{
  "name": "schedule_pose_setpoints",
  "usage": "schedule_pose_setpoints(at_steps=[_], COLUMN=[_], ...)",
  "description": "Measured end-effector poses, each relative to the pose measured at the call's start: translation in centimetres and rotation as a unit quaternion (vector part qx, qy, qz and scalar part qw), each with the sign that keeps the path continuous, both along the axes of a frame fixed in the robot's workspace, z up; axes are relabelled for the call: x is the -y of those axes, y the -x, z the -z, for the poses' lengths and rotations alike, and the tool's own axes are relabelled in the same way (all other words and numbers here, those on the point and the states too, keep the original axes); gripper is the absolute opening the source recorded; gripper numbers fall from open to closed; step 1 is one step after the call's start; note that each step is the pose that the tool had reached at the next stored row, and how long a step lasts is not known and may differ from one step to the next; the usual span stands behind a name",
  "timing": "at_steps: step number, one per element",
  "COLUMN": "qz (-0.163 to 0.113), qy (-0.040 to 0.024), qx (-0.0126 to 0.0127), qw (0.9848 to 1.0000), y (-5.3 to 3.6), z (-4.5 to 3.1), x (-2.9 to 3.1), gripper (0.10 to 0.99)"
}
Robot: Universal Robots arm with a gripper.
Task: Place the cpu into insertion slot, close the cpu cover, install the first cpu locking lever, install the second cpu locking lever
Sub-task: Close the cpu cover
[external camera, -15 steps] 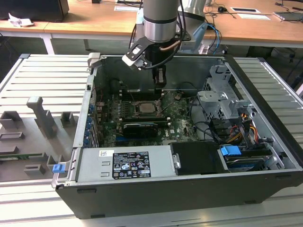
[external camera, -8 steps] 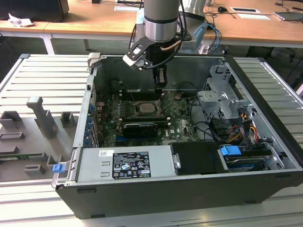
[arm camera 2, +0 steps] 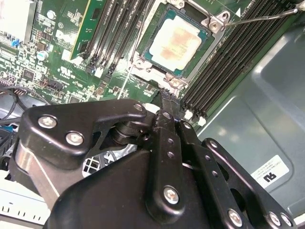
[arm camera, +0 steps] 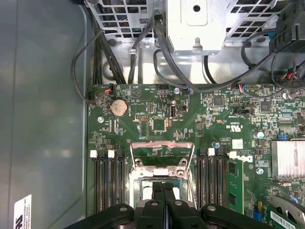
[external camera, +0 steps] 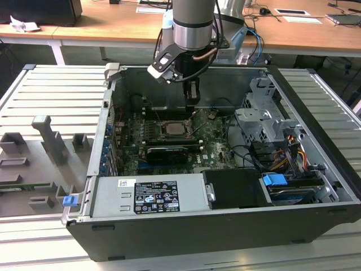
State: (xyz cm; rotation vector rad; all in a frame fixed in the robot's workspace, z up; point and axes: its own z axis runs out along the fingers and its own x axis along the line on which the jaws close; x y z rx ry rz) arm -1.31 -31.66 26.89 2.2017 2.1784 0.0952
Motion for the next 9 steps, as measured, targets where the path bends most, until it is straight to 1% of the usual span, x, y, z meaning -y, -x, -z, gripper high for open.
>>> schedule_pose_setpoints(at_steps=[2,7,9], qz=[0.000,0.000,0.000], qy=[-0.0001,0.0000,-0.0001], qx=[0.0000,0.0000,0.0000], qw=[1.0000,1.0000,1.0000], y=[-0.07,-0.62,-1.04], z=[0.00,0.00,0.00], x=[-0.03,-0.03,-0.03], gripper=[0.106,0.106,0.106])
